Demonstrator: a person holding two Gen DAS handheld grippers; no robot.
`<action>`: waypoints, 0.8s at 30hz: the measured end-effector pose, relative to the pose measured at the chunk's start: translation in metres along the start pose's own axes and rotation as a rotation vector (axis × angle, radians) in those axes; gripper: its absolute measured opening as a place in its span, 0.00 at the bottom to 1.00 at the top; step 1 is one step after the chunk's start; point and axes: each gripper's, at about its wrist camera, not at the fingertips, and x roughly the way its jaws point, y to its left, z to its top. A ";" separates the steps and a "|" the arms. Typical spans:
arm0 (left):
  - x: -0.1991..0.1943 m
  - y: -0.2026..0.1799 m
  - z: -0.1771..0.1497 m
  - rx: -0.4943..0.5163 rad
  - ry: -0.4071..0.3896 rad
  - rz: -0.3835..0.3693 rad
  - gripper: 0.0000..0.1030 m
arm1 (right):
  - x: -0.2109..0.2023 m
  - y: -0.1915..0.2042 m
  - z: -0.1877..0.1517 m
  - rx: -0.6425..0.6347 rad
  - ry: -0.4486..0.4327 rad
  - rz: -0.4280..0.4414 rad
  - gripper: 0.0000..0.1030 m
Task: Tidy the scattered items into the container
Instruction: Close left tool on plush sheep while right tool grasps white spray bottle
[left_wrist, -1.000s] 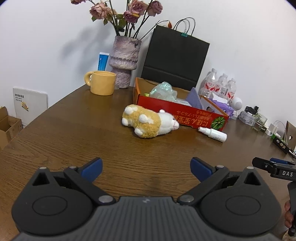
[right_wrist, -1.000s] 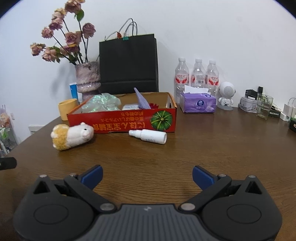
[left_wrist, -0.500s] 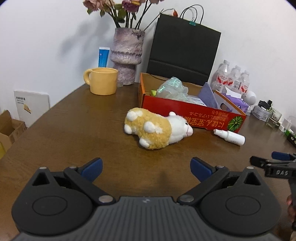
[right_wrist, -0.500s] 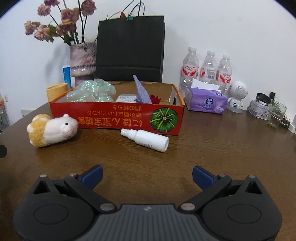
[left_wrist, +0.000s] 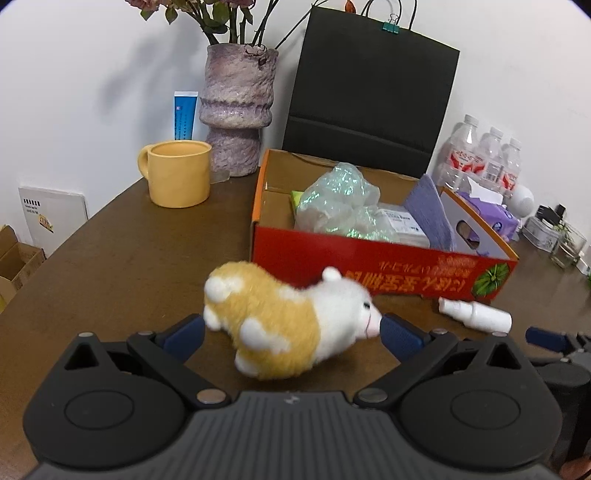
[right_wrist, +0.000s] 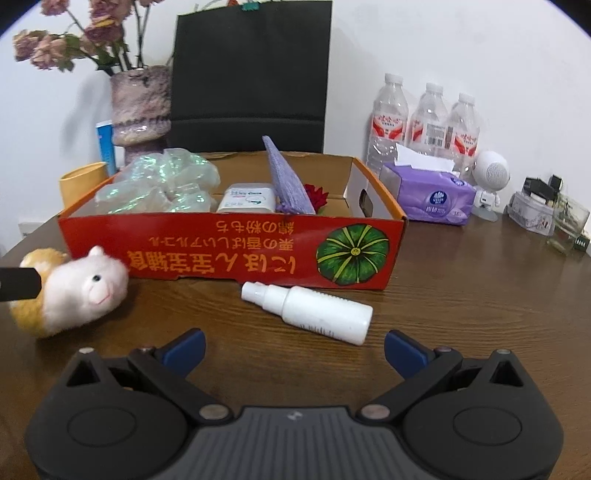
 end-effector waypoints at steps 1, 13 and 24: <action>0.003 -0.002 0.001 -0.002 0.003 0.000 1.00 | 0.004 0.001 0.001 0.006 0.005 -0.003 1.00; 0.024 0.016 0.010 -0.061 0.003 0.039 1.00 | 0.027 0.001 0.010 0.071 0.026 -0.015 1.00; 0.055 0.050 0.034 -0.186 0.133 0.046 0.98 | 0.039 0.003 0.019 0.114 0.035 -0.064 1.00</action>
